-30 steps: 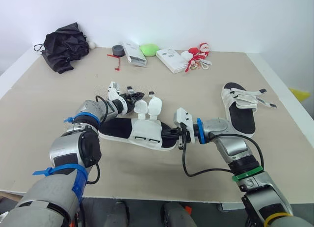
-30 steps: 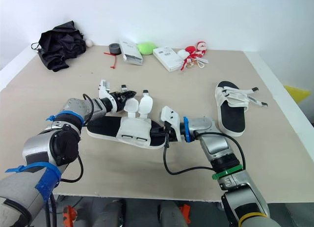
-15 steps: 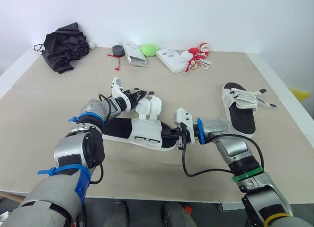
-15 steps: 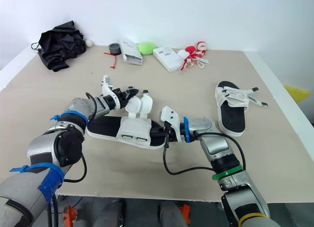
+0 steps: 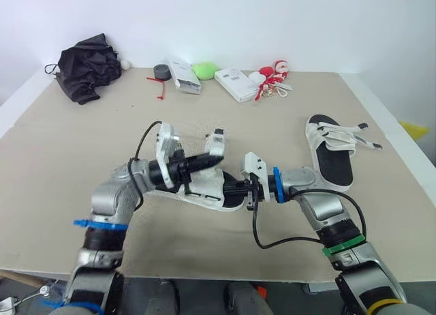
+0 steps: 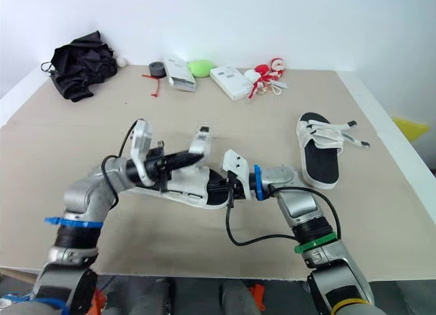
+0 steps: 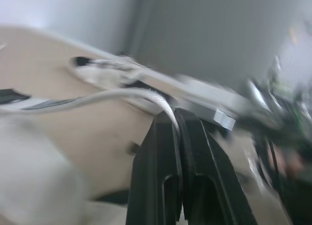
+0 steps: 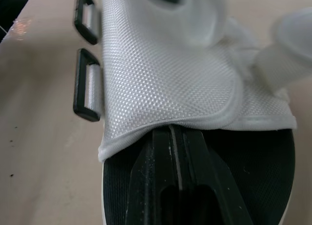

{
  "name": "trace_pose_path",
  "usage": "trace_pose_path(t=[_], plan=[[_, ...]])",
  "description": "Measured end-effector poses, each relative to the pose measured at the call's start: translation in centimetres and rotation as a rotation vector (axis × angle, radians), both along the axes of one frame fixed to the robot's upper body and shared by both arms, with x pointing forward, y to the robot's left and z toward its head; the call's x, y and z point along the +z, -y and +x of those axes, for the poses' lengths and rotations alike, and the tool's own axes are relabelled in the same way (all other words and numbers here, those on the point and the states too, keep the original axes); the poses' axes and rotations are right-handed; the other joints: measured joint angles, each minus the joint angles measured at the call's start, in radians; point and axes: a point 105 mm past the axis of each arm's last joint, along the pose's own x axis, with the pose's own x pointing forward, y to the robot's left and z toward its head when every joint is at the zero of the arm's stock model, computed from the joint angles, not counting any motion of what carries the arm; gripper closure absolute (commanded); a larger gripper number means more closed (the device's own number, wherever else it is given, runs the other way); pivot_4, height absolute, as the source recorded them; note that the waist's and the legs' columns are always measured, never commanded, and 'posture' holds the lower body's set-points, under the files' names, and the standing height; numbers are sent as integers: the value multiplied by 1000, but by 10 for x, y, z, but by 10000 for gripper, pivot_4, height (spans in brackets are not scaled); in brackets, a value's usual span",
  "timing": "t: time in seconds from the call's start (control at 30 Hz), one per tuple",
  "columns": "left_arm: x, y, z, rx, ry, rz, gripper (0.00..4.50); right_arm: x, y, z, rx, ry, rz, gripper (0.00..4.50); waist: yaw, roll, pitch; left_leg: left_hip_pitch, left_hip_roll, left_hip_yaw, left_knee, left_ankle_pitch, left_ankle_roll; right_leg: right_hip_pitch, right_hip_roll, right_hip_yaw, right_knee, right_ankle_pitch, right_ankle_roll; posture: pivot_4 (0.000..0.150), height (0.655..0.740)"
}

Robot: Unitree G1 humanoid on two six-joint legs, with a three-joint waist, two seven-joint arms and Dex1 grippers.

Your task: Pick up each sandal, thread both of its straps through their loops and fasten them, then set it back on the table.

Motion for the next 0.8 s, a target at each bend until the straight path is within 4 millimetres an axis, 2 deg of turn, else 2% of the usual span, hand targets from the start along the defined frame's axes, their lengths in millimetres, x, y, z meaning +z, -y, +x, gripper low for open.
trace_pose_path(t=[0.23, 0.4, 0.5, 0.6, 0.67, 0.73, 0.8], plan=[[-4, -10, -15, -80, 462, 186, 44122, -1, 0, 1, 5, -6, -2, 45000, 3, 0, 0, 0, 0, 1, 1, 1, 1, 1, 0, 0, -1, 0, -1, 1500, 7380], [-30, -21, -20, -135, 776, 337, 44122, -1, -1, 0, 16, -2, -2, 45000, 3, 0, 0, 0, 1, 0, 1, 0, 3, 1, 0, 0, -1, -1, -2, 1500, 7380], [-38, -25, -22, -161, 936, 369, 44122, -1, -1, 0, 16, -1, -1, 45000, 3, 0, 0, 0, 1, 1, 1, 0, 3, 1, 0, 0, -1, -1, -2, 1500, 7380], [-48, -28, -24, -217, 1034, 413, 44122, -1, -2, 1, 20, -3, -1, 45000, 2, 0, 0, 2, 1, 1, 1, 0, 3, 2, 0, 1, -1, -1, -2, 1500, 7380], [-54, -30, -25, -234, 1035, 425, 44122, -1, -2, 1, 25, -2, -1, 45000, 2, 0, -1, 3, 2, 1, 1, 0, 4, 3, 1, 0, -1, -1, -2, 1500, 7380], [-59, -31, -25, -242, 1013, 428, 38980, -1, -2, 1, 29, -3, -1, 45000, 2, 0, 0, 3, 2, 1, 1, 0, 4, 3, 2, 0, -1, -1, -2, 1500, 7380], [-61, -32, -24, -254, 989, 433, 31013, -2, -2, 2, 29, -3, -2, 45000, 2, 0, 0, 3, 3, 1, 1, 0, 4, 3, 2, 0, -1, -1, -2, 1500, 7380]])
